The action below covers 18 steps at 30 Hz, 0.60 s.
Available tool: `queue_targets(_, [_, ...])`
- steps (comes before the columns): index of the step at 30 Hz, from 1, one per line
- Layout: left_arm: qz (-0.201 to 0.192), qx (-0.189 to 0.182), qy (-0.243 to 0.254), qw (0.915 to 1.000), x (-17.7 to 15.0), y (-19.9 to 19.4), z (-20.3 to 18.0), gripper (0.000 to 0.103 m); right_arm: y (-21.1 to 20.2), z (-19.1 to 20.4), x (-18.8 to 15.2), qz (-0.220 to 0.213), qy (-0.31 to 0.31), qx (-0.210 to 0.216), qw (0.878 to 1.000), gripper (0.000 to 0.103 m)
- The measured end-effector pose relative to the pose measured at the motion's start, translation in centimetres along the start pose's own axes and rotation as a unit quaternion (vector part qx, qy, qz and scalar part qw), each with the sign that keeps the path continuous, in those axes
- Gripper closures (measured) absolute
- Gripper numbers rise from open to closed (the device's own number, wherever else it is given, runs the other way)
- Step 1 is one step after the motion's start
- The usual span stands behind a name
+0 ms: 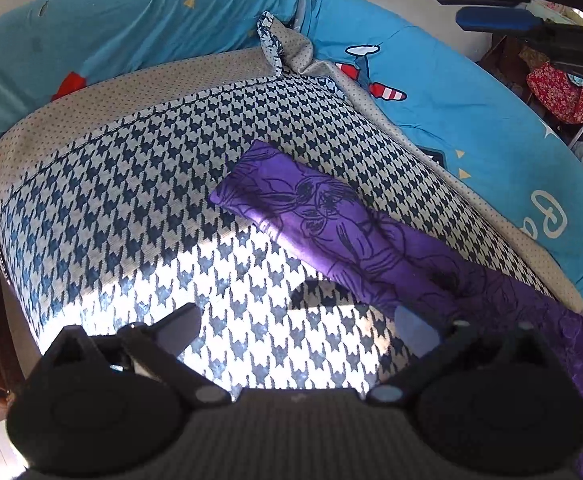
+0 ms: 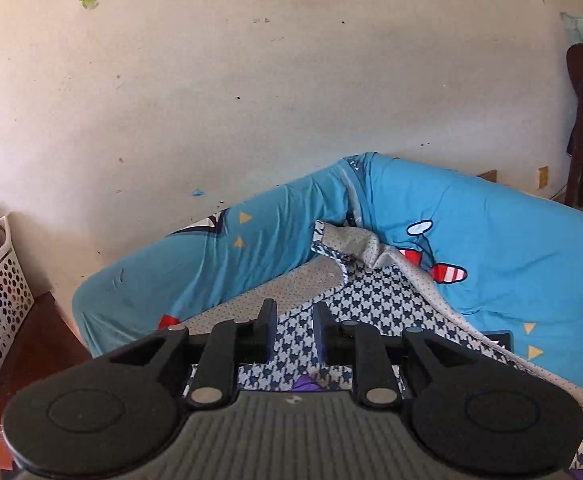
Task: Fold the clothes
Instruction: 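Lay the folded purple strip down on the bed with the right gripper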
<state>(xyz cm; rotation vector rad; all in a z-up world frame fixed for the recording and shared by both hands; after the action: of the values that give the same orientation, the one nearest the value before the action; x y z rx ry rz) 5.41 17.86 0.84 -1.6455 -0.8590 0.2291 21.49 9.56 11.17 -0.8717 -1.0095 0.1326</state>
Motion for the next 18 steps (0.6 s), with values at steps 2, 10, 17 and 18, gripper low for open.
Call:
queue_targets(2, [0.004, 0.0, -0.011, 0.9999, 0.0, 0.1, 0.4, 0.0, -0.4, -1.0, -0.4, 0.002, 0.002, -0.02, 1.0, 0.084])
queue_targets(10, [0.012, 0.001, -0.026, 0.9996, 0.0, 0.3, 0.9, 0.0, 0.9, -6.9, -5.0, 0.058, 0.02, -0.108, 0.992, 0.076])
queue_targets(17, [0.021, -0.007, -0.017, 0.9996, -0.1, 0.7, 0.1, 0.0, 2.5, -12.1, -10.3, 0.102, 0.07, -0.151, 0.981, 0.076])
queue_targets(18, [0.022, -0.008, -0.016, 0.9996, -0.1, 0.7, 0.0, 0.0, 2.6, -12.7, -10.8, 0.107, 0.075, -0.155, 0.979, 0.076])
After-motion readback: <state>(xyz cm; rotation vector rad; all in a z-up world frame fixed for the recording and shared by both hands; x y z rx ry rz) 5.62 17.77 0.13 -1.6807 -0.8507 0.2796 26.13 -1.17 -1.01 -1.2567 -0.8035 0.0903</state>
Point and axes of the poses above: each gripper's, at about its wrist camera, not at the fingertips, and y roughly the way its jaws point, z to its left, x to its top, the point moved 1 cm from there along y, roughly the way its jaws point, and after that the axes turned 15 degrees about z, right-handed, at the moved point
